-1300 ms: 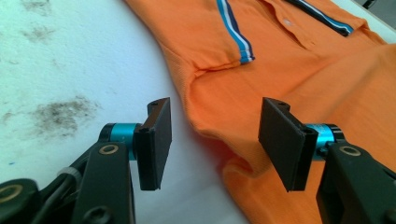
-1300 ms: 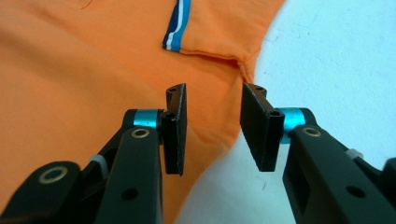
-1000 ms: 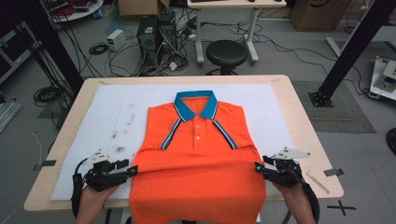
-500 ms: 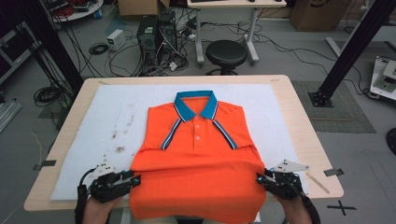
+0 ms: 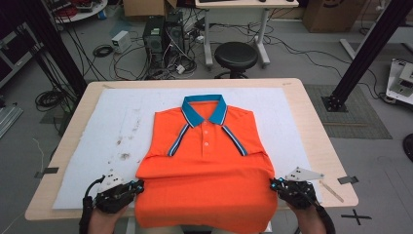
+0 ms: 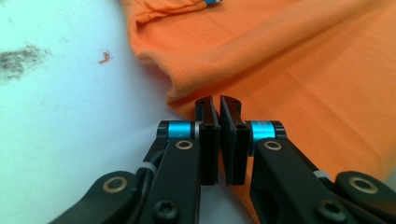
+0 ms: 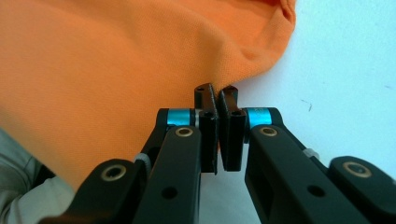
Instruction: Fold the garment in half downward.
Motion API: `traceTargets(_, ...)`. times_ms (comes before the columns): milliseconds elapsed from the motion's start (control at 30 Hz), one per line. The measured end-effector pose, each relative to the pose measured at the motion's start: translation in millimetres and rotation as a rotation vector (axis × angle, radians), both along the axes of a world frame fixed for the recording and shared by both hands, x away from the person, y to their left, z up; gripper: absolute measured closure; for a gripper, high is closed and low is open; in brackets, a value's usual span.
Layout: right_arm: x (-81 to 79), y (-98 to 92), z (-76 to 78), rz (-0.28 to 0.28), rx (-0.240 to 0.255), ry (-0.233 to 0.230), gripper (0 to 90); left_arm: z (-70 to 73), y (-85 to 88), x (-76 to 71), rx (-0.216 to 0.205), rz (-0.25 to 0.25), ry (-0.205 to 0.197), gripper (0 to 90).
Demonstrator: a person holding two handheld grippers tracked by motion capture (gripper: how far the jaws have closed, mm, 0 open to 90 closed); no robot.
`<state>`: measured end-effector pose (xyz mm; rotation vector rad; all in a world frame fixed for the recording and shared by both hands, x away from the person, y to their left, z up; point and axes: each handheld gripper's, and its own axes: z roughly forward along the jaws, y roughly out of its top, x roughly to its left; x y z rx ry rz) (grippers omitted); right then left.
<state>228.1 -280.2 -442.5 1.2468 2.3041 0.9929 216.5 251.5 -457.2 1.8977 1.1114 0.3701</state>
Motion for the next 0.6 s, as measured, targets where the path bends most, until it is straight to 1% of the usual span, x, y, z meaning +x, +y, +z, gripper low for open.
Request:
traceTargets(100,-4.4,-3.0,3.8,0.002,0.005,-0.010,88.2,5.1,6.3,-6.7,-0.025,-0.025,0.006,86.2)
traceTargets(167,-8.9,-6.1,7.2,-0.001,0.009,-0.015,88.2,9.3,11.6,-12.7,-0.049,-0.045,0.013,86.3)
traceTargets(267,-16.1,-8.7,12.7,0.005,0.015,-0.019,88.2,14.9,17.2,-21.7,-0.068,-0.079,0.024,86.2)
traceTargets(333,-21.1,-8.3,16.4,0.015,0.018,-0.014,88.2,16.5,19.6,-26.9,-0.071,-0.096,0.044,86.1)
traceTargets(367,-23.7,-7.8,18.2,0.023,0.012,-0.013,88.2,16.9,20.9,-30.5,-0.080,-0.094,0.046,86.0)
traceTargets(433,-28.1,-5.6,22.1,0.042,-0.008,-0.008,88.0,17.2,22.4,-33.4,-0.091,-0.105,0.052,84.6)
traceTargets(467,-28.6,-5.1,23.1,0.043,-0.015,-0.010,87.1,17.5,22.8,-33.4,-0.100,-0.107,0.050,81.8)
traceTargets(500,-28.0,-4.6,23.5,0.042,-0.018,-0.013,79.6,18.0,23.3,-32.3,-0.106,-0.102,0.045,72.5)
traceTargets(533,-26.6,-4.5,23.5,0.036,-0.018,-0.012,68.8,19.6,23.8,-29.1,-0.126,-0.085,0.042,61.7)
traceTargets(567,-23.3,-4.9,23.2,0.014,-0.009,-0.008,65.1,20.9,24.2,-26.9,-0.133,-0.082,0.029,57.9)
traceTargets(600,-21.7,-5.2,23.2,0.004,-0.001,-0.010,64.3,23.3,24.3,-22.7,-0.143,-0.060,0.002,54.1)
